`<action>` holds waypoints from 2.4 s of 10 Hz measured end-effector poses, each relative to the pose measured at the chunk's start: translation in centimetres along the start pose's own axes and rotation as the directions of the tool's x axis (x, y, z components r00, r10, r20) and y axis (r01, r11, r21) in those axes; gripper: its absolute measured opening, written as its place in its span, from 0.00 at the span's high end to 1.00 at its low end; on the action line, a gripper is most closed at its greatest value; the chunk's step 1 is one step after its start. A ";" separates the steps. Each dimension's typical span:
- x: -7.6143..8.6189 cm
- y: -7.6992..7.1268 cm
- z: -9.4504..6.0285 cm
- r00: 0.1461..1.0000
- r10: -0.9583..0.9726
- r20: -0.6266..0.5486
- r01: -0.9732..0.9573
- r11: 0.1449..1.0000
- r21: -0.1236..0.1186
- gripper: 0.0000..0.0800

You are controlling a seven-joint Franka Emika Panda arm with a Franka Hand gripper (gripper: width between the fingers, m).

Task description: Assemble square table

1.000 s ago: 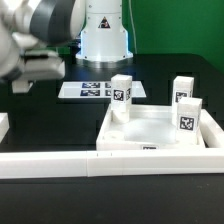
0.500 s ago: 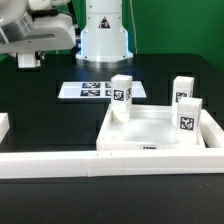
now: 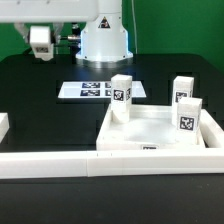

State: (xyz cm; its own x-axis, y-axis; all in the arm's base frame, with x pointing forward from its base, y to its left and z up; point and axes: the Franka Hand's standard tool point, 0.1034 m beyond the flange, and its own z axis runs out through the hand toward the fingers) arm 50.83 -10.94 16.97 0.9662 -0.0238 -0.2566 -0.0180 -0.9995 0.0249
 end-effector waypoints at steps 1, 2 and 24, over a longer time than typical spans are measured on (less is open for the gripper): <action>2.7 -0.9 -2.4 0.994 0.026 -0.105 -0.027 1.000 -0.009 0.64; 4.4 -1.8 -3.6 0.977 0.108 -0.186 -0.102 0.994 0.039 0.64; 9.3 -8.8 3.6 0.746 0.145 -0.650 -0.102 0.989 0.104 0.64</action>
Offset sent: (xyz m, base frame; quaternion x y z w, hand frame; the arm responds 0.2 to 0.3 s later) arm 0.0000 0.0000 0.0000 0.0000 0.1296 0.0000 0.9916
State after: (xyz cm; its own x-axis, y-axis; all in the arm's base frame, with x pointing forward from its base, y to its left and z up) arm 59.01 -2.39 10.87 0.8853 -0.1503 0.4400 -0.1431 -0.9885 -0.0497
